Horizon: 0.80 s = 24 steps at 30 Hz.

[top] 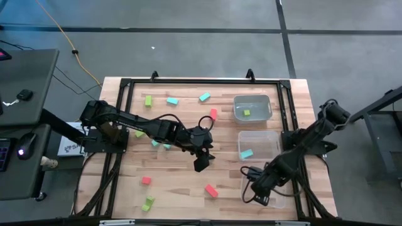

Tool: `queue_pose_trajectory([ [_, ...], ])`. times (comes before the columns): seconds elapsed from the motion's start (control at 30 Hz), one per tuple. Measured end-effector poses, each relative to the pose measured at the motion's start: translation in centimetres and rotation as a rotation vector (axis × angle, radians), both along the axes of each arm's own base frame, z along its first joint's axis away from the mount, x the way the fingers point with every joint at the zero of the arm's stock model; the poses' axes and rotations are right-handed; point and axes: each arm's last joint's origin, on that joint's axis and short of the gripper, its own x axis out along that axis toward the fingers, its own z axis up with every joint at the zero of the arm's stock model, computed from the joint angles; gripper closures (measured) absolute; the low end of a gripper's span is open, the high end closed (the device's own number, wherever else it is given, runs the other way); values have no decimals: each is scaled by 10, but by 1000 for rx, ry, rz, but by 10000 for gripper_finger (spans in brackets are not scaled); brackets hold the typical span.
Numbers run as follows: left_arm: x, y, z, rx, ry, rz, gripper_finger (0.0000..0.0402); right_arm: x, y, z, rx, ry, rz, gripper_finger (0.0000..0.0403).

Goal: Sort & place blocks by color
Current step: Put the orange block into the bottom transparent bin

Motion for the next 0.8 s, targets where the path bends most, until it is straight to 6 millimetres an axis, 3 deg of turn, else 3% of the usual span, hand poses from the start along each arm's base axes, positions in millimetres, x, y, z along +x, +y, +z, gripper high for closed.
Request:
queue_pose_trajectory([
  [0.57,0,0,0,0,0,0,220,4,6,-31,-69,146,14,292],
  [0.8,0,0,0,0,0,0,220,4,6,-33,-64,167,14,292],
])
